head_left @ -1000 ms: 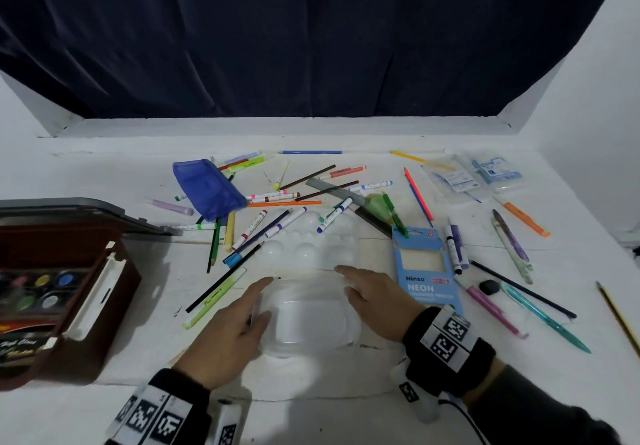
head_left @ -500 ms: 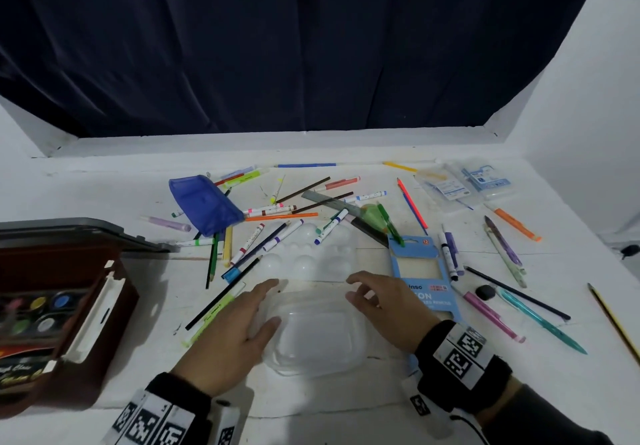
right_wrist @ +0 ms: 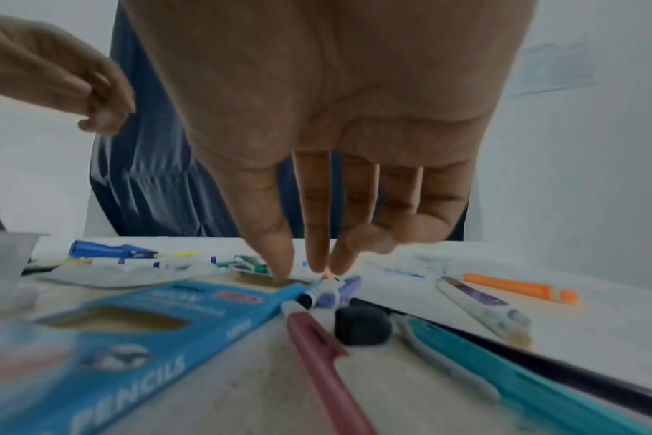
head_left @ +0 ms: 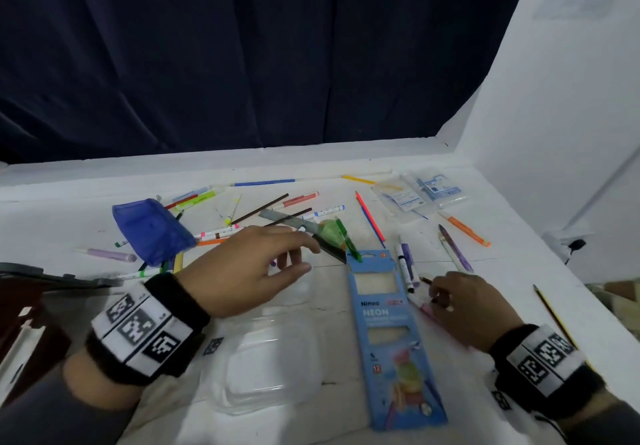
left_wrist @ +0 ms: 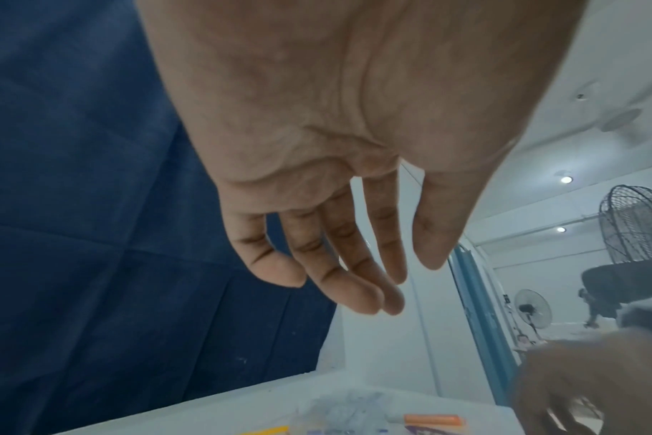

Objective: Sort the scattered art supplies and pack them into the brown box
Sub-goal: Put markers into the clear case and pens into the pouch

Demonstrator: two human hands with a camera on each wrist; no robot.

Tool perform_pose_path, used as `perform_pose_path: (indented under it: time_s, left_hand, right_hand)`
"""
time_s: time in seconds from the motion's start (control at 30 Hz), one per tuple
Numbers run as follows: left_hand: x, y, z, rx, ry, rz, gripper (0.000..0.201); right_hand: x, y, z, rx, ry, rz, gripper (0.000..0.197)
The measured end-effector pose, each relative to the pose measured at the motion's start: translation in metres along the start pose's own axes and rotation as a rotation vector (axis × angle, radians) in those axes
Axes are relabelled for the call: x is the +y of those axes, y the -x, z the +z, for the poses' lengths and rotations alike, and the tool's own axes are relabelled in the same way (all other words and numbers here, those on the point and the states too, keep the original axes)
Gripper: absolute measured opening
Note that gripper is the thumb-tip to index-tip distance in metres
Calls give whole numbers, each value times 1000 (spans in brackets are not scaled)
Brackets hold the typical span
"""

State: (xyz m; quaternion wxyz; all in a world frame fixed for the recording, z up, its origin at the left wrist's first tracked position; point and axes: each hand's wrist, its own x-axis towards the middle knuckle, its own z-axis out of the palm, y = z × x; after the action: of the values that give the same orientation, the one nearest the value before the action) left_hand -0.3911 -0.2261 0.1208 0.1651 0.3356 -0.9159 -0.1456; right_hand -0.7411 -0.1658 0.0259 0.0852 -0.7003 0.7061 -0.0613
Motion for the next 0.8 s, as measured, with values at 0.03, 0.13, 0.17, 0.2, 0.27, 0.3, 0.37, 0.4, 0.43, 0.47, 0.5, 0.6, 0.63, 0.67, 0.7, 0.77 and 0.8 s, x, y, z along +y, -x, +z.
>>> perform_pose_path:
  time_s: [0.03,0.13,0.17,0.2,0.27,0.3,0.37,0.4,0.43,0.47,0.5,0.6,0.63,0.67,0.7,0.77,0.8]
  left_hand:
    - [0,-7,4,-18,2,16,26]
    - [4,-29,15,-72,30,58,24]
    - [4,-37,19,-99,36,66,23]
    - [5,-45,23,-134,34,70,22]
    - [3,-63,32,-207,32,86,22]
    - [0,-72,37,-239,27,95,21]
    - [-6,-90,47,-295,9,92,22]
    - [-9,-101,51,-321,3,79,24]
    - [-11,-111,55,-347,1,67,25]
    - [-11,-122,59,-374,-7,52,27]
    - [-11,-133,64,-399,-25,42,29]
    - [-11,-165,84,-458,-92,50,34]
    - [-10,-175,91,-468,-111,60,35]
    - [-9,-184,98,-483,-138,68,36]
    - [-8,-193,106,-504,-174,77,37]
    - [-5,-211,120,-551,-247,106,38]
    - [-4,-219,127,-574,-275,122,39]
  right_hand:
    - [5,-1,1,-40,31,0,14]
    - [7,-7,3,-110,88,-49,23]
    - [6,-10,4,-129,126,-74,24]
    - [5,-12,5,-147,164,-97,24]
    - [6,-15,9,-175,190,-121,26]
    - [8,-16,10,-185,184,-123,26]
    - [9,-17,8,-199,137,-116,21]
    - [8,-17,5,-196,89,-105,18]
    - [9,-18,-1,-190,32,-82,17]
    - [8,-19,-8,-171,-18,-53,17]
    - [8,-21,-16,-142,-60,-17,19]
    - [12,-34,-39,-8,-209,48,17]
    - [14,-40,-45,57,-256,49,17]
    - [16,-45,-50,119,-303,47,17]
    - [19,-51,-54,173,-349,43,16]
    - [26,-63,-59,236,-423,56,15]
    - [29,-69,-61,236,-450,70,14]
